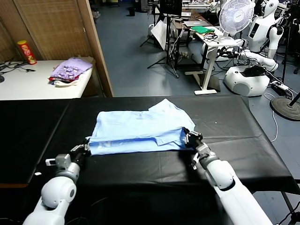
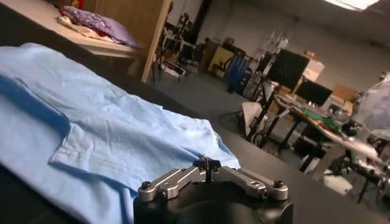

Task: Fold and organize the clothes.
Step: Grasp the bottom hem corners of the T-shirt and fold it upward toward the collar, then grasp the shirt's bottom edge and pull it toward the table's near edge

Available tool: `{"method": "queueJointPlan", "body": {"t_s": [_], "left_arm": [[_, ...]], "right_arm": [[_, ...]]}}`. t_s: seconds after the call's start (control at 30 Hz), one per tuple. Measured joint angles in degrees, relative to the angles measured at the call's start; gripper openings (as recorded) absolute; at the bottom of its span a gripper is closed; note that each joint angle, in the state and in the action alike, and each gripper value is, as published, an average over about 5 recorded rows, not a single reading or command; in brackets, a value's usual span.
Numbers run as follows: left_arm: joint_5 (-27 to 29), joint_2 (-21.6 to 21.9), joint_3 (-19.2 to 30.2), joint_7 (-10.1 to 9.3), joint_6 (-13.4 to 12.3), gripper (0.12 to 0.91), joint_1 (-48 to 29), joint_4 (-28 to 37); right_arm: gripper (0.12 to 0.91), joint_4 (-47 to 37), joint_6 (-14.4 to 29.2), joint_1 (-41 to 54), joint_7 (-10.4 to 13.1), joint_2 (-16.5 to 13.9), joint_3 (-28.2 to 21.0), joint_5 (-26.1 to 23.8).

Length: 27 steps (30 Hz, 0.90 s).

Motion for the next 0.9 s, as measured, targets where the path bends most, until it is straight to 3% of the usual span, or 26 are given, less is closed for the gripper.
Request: {"method": "queueJointPlan", "body": {"t_s": [0.07,0.17,0.3,0.4,0.57,0.67,0.8,0.9], "left_arm": [[-0.03,-0.04,-0.01,0.12,0.05,0.356,0.21,-0.20],[-0.04,-0.07,-0.08,0.32,0.14,0.524,1.16,-0.96],[-0.27,-0.30,-0.19,0.70,0.34,0.731,3.05,-1.86],[-1.25,-0.44,-0.36,0.91,0.69,0.788,4.37,-2.03],[-4.21,-0.44,-1.18,1.13,1.50,0.797,5.85,-1.95],[-5.33,-0.27,-1.62,1.22,1.64,0.759,6.21,-1.57],[-6.58,-0.03,-1.93,1.34,1.68,0.562,6.19,-0.87],[-6.84,0.12,-1.96,1.44,1.73,0.395,6.05,-0.41]], "right_arm": [[0.726,2.27,-1.55,-2.34,0.45,0.25,1.23,1.07],[0.788,5.03,-3.03,-5.61,0.77,0.63,3.00,1.57],[0.781,6.58,-3.59,-8.68,0.97,0.96,4.74,1.57],[0.682,6.73,-3.69,-9.61,1.08,1.08,5.51,1.61],[0.459,6.15,-3.76,-9.95,1.24,1.40,5.90,1.74],[0.309,5.58,-3.99,-9.93,1.29,1.70,5.95,2.64],[0.143,5.26,-4.67,-10.02,1.67,1.97,6.19,5.07],[0.122,5.85,-5.55,-10.42,2.52,1.85,6.59,7.06]]}}
